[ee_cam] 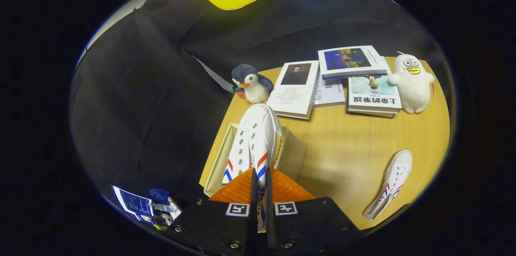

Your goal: Open the storage box then place both shoes into the box .Put the left shoe in first, then the right shoe, with the right side of both shoes facing outward in a uniform manner.

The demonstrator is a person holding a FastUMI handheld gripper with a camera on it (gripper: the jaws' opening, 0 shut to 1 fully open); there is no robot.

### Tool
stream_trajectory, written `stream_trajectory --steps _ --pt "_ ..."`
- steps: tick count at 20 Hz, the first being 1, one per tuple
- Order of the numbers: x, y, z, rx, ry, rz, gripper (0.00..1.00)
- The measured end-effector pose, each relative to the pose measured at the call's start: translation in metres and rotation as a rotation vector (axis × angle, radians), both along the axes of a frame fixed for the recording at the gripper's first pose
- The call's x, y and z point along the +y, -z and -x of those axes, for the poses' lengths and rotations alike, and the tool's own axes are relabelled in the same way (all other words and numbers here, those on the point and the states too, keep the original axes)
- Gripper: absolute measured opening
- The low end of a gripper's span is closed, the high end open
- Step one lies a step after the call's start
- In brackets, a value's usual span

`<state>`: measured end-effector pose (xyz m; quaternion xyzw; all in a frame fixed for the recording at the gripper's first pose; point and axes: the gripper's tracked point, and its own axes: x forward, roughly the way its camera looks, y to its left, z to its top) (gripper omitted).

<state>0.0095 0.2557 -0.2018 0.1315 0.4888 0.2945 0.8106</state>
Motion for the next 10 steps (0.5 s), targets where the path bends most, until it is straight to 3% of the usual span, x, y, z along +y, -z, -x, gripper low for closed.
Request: stream_trajectory --steps 10 --pt "0.093 0.030 0.019 0.042 -0.151 0.036 0.09"
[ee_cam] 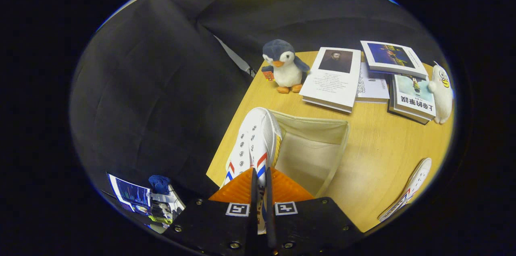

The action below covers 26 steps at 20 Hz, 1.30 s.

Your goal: Open the storage box then place both shoes into the box .Put the left shoe in first, then the right shoe, with the right side of both shoes facing outward in a uniform manner.

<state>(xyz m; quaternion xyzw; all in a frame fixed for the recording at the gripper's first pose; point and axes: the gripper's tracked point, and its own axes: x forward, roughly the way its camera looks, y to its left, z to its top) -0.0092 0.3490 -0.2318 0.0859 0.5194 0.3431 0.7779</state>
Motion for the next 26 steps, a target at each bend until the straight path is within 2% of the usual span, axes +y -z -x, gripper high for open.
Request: stream_trajectory --steps 3,5,8,10,17,21,26 --pt "-0.001 0.020 0.000 0.025 0.014 0.081 0.08" --pt "0.013 0.017 0.001 0.053 0.021 0.016 0.23" --pt "0.004 0.011 -0.013 0.020 0.042 0.029 0.99" --pt "0.001 0.010 -0.016 0.009 0.051 0.025 0.96" --pt "-0.035 -0.004 -0.022 -0.015 0.102 0.013 0.96" --pt "-0.081 -0.013 -0.035 -0.085 0.147 0.028 0.96" --pt "-0.160 -0.006 -0.040 -0.117 0.247 0.076 0.96"
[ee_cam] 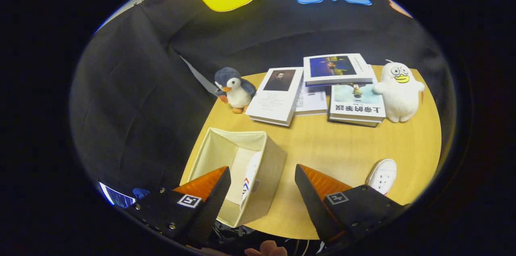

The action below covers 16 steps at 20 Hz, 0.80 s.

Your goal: Open the storage box then place both shoes into the box .Put the left shoe in first, then the right shoe, with the right side of both shoes facing outward in a uniform manner.

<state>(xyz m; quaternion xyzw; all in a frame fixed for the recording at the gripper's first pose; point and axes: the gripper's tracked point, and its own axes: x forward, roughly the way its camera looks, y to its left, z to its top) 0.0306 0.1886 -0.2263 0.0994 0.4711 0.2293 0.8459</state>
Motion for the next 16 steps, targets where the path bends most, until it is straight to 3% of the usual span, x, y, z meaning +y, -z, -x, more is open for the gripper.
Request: stream_trajectory --steps 10,16 --pt "-0.182 0.045 0.013 0.071 0.282 0.121 0.96" --pt "-0.243 0.104 0.048 0.196 0.326 0.215 0.94"
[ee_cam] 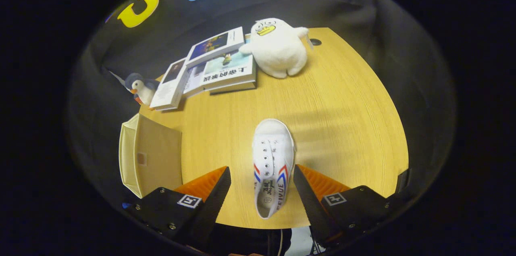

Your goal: Open the storage box then place both shoes into the box .Put the left shoe in first, then the right shoe, with the right side of both shoes facing outward in a uniform manner.

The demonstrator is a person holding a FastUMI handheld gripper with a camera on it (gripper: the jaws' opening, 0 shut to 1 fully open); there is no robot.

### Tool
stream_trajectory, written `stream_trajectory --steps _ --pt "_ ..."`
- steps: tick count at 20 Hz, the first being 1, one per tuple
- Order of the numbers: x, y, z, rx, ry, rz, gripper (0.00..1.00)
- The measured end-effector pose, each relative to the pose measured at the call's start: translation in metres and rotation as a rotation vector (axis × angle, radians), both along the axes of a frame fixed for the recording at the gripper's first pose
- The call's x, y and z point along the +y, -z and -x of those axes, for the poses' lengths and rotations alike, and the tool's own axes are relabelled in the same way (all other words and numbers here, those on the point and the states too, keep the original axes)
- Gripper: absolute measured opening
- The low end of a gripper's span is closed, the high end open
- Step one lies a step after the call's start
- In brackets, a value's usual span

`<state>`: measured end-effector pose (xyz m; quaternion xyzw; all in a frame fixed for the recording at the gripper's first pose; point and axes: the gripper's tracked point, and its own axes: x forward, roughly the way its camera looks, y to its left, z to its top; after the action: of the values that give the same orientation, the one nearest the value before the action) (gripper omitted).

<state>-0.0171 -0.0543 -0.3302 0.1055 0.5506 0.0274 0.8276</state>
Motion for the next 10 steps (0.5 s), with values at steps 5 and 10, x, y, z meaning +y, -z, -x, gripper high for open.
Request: stream_trajectory --steps 5,10 --pt "-0.016 0.044 0.017 0.098 -0.003 0.015 0.89" --pt "-0.019 0.079 0.019 0.168 -0.061 0.062 0.83"
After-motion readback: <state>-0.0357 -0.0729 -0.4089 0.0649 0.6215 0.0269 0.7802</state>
